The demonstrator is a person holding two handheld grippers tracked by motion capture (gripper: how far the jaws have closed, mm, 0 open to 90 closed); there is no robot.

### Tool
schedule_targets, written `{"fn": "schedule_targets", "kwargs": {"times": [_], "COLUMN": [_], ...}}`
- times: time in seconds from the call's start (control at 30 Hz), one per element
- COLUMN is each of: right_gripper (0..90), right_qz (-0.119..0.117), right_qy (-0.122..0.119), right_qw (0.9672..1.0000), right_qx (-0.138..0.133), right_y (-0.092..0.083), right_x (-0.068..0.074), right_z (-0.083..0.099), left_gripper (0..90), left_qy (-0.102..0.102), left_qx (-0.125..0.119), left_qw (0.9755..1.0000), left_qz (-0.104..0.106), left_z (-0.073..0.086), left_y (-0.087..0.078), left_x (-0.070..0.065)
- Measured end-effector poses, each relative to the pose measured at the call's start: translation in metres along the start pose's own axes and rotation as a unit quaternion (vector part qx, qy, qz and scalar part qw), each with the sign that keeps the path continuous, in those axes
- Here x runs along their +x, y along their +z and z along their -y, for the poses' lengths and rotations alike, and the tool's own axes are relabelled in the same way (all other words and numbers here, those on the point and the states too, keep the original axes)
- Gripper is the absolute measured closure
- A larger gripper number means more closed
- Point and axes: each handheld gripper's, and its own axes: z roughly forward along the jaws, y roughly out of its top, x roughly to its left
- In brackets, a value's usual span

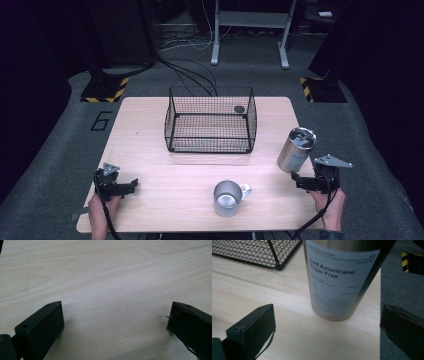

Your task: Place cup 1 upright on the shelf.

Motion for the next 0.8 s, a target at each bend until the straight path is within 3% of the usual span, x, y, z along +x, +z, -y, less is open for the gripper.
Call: {"fn": "schedule_targets", "kwargs": {"times": [0.33,0.8], "right_gripper": [0.0,0.0], "right_qz": [0.007,0.007], "right_qy": [-0.008,0.003], "right_qw": [0.9999,0.9998], "right_qx": [-0.005,-0.018], "right_y": [-0.003,0.001], "right_x": [-0.002,-0.005], "right_z": [-0.018,-0.038], "left_gripper": [0.3,0.3], "left_qy": [-0.001,-0.001], "left_qx": [-0.006,-0.006], "left_qw": [1.0000,1.0000], "left_qz": [-0.002,-0.002], "left_z": [0.000,0.000], "left_y": [0.001,0.001], "left_x": [0.000,0.000]}}
